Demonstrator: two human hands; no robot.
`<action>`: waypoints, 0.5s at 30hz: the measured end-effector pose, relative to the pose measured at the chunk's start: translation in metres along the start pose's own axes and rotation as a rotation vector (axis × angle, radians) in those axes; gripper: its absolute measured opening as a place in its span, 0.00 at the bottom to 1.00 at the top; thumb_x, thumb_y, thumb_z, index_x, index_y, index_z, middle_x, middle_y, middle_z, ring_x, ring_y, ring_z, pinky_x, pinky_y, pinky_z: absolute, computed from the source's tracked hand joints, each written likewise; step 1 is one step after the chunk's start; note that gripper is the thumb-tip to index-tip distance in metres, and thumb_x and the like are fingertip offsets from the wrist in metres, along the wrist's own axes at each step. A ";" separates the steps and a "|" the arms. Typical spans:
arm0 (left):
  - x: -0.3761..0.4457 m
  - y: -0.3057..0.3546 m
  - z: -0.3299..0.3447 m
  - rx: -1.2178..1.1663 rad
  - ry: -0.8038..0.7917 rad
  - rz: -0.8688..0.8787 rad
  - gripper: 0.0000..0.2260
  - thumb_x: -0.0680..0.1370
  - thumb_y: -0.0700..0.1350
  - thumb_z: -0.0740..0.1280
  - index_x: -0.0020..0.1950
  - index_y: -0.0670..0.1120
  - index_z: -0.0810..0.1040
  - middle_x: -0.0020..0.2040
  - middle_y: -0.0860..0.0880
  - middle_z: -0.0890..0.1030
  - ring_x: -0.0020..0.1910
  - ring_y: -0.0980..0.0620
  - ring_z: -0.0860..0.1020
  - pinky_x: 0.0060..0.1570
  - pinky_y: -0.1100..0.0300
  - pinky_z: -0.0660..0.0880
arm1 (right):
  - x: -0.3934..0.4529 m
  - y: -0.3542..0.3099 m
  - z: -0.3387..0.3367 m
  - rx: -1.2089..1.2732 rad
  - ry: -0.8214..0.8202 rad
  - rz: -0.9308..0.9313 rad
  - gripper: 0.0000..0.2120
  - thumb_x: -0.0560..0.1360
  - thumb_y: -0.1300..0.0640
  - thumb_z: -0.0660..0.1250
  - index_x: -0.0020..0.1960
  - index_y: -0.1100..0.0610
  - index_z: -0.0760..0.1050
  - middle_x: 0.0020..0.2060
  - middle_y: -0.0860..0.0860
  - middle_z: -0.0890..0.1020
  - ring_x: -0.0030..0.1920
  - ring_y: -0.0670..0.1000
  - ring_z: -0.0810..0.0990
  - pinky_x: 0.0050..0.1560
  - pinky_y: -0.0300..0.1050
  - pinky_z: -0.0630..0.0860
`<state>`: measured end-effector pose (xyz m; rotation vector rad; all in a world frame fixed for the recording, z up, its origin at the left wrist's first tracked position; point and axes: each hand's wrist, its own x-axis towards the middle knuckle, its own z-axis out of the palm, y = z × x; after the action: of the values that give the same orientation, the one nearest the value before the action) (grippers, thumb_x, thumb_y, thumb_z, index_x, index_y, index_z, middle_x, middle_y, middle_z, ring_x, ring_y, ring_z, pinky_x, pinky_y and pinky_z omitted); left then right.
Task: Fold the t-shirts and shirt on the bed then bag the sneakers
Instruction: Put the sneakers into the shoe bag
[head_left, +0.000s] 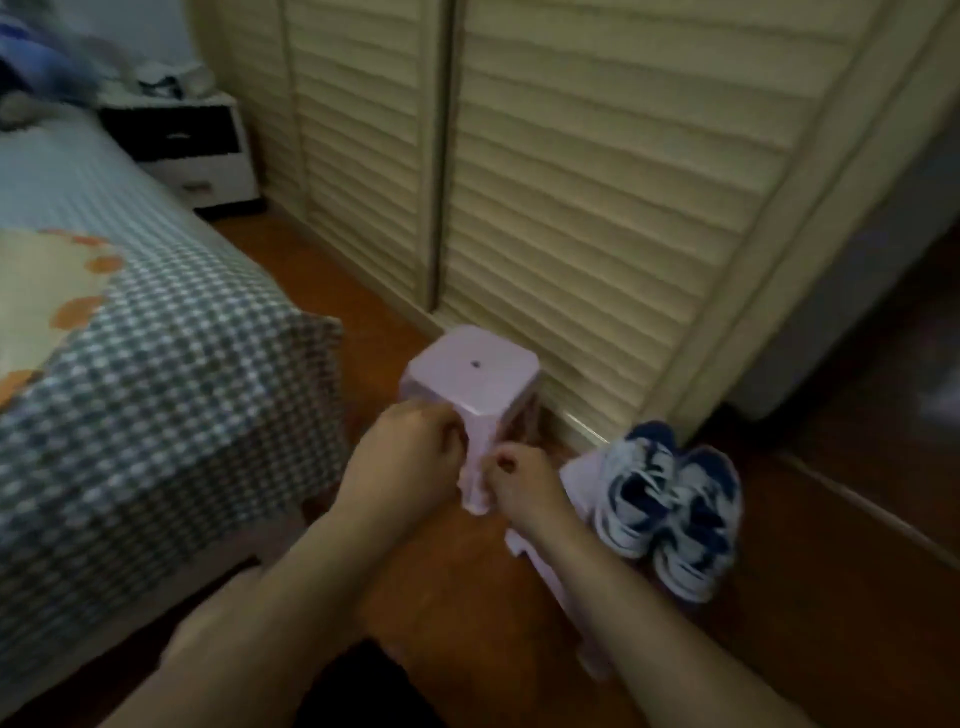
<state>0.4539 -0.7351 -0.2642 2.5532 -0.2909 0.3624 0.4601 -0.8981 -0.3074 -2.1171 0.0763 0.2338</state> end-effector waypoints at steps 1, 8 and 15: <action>0.009 0.021 0.033 -0.001 -0.067 0.019 0.11 0.77 0.46 0.61 0.48 0.48 0.83 0.44 0.48 0.82 0.42 0.49 0.79 0.44 0.50 0.78 | -0.010 0.036 -0.017 -0.096 0.049 0.057 0.14 0.78 0.58 0.64 0.34 0.50 0.77 0.31 0.49 0.80 0.38 0.53 0.80 0.42 0.49 0.76; -0.075 0.024 0.178 0.162 -0.356 -0.113 0.15 0.80 0.42 0.63 0.64 0.51 0.81 0.59 0.47 0.78 0.55 0.46 0.78 0.50 0.53 0.77 | -0.075 0.160 -0.108 -0.592 0.514 0.211 0.16 0.79 0.52 0.67 0.66 0.48 0.72 0.64 0.50 0.71 0.55 0.55 0.79 0.51 0.50 0.77; -0.062 0.005 0.160 0.142 -0.341 -0.214 0.11 0.79 0.40 0.64 0.59 0.47 0.82 0.55 0.46 0.78 0.55 0.45 0.78 0.47 0.54 0.73 | -0.043 0.172 -0.152 -0.729 0.276 0.548 0.24 0.74 0.40 0.71 0.63 0.52 0.71 0.60 0.55 0.76 0.59 0.62 0.78 0.54 0.53 0.76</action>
<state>0.4254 -0.8180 -0.4123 2.7469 -0.1155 -0.1407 0.4131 -1.1194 -0.3647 -2.8065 0.8523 0.3212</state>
